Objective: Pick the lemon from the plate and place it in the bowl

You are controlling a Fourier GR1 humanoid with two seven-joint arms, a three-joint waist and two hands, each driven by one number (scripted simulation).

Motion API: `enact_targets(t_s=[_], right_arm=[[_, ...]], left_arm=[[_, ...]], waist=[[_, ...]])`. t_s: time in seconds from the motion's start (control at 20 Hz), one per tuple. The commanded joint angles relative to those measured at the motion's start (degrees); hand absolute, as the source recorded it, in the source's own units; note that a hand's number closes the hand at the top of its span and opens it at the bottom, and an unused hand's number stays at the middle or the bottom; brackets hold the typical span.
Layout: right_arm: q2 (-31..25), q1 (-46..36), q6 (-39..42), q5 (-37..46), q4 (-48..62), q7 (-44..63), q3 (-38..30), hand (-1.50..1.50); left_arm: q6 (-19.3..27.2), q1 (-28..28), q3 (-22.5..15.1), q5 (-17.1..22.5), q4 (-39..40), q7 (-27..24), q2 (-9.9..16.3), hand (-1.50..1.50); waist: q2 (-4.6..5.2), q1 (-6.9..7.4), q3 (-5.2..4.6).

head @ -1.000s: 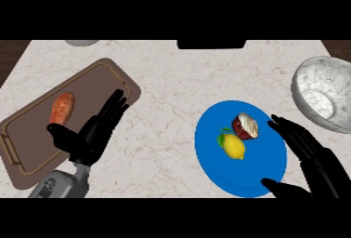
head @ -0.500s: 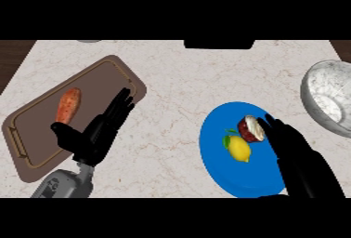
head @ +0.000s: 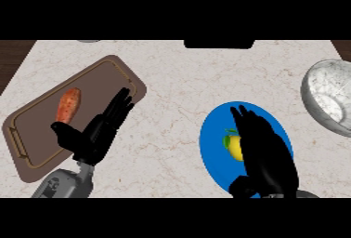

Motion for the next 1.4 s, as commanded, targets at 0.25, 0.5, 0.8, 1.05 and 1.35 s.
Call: enact_targets(t_s=[0.25, 0.5, 0.8, 1.05, 1.35], right_arm=[[4.8, -3.6, 12.0, -3.0, 7.1, 10.9, -4.0, -1.50], [4.9, 1.0, 10.8, 1.3, 7.8, 7.5, -1.2, -1.50], [9.3, -0.7, 13.3, 4.6, 8.8, 7.6, -1.9, -1.50], [12.2, -1.4, 9.3, 9.0, 18.0, 2.1, -4.4, -1.50], [12.8, 0.6, 9.5, 12.4, 18.8, -2.0, -7.3, -1.50]], left_arm=[[-1.3, 1.7, 1.2, -0.3, -0.4, -0.5, 0.0, 0.00], [-3.2, 3.1, 2.7, -1.2, 2.8, -3.4, 0.0, 0.00], [-1.8, 2.2, 4.3, -0.7, -4.9, 4.0, 0.5, 0.00], [-3.5, 0.5, 3.9, -2.8, 0.1, 1.5, -2.4, 0.00], [-3.9, 3.0, 5.0, -3.7, -3.9, 3.7, -2.9, 0.00]], waist=[[-0.09, -0.65, 0.09], [-0.07, -1.16, 0.11], [-0.16, -0.77, 0.16], [0.01, -0.76, 0.16], [-0.05, -0.70, 0.18]])
